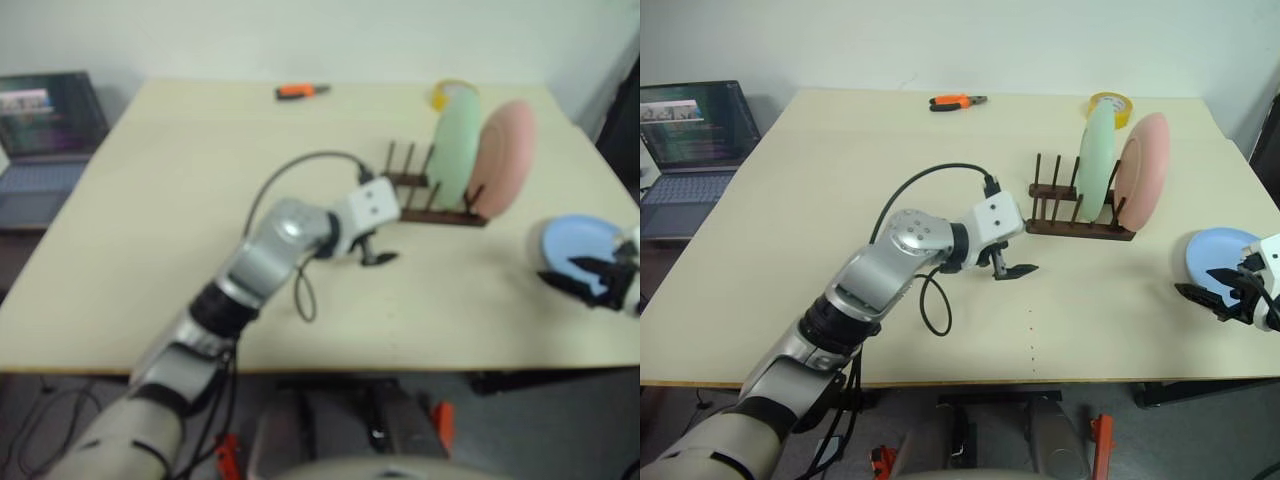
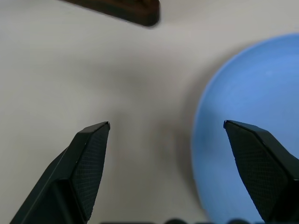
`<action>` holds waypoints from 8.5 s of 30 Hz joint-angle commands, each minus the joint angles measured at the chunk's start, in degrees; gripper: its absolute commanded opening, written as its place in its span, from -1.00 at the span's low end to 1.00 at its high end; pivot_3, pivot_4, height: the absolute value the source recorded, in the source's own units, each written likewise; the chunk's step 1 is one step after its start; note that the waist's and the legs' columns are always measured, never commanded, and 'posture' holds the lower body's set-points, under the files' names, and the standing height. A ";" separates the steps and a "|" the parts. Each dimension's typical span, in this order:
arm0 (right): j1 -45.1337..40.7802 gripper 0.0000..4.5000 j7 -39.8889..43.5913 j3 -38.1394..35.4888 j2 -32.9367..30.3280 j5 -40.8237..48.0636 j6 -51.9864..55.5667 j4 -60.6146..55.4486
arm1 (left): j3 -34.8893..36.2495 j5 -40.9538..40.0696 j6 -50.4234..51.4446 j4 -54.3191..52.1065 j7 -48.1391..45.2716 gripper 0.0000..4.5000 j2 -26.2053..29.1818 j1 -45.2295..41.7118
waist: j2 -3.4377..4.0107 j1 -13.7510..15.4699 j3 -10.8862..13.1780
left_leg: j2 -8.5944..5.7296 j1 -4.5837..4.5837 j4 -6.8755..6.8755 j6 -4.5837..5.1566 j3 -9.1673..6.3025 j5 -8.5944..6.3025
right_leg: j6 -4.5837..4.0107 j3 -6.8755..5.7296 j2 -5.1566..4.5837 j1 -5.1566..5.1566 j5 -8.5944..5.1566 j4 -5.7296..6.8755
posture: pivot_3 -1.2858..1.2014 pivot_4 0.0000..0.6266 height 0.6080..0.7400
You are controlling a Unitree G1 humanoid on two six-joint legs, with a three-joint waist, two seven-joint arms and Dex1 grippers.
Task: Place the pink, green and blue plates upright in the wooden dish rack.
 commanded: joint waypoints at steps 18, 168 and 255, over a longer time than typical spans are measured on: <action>-4.71 -0.94 -2.62 3.38 -0.06 -6.05 -5.96 7.02 | 2.40 0.42 0.12 -1.09 1.25 1.00 -0.40 -1.24 | -0.02 -0.06 0.01 | -0.02 0.08 0.01 0.00 -0.03 0.00 | 0.01 -0.01 0.00 0.13 0.01 -0.02 | 0.03 -0.52 1.00; -36.07 0.34 -36.16 2.35 44.29 21.01 0.85 -8.29 | 22.91 -16.23 -6.22 -8.94 -0.26 1.00 10.74 7.53 | 0.09 -0.08 0.21 | -0.34 -0.08 -0.31 0.20 -0.43 -0.11 | 0.43 -0.26 -0.66 0.09 -0.25 -0.06 | 0.03 -0.52 1.00; -14.94 0.34 5.91 -14.33 -2.36 22.21 1.39 -2.78 | 31.42 -18.76 -16.18 3.35 -14.58 1.00 23.30 5.87 | 0.03 -0.27 0.24 | -0.40 -0.05 -0.38 0.21 -0.40 -0.12 | 0.18 -0.26 -0.67 0.09 -0.43 -0.15 | 0.03 -0.52 1.00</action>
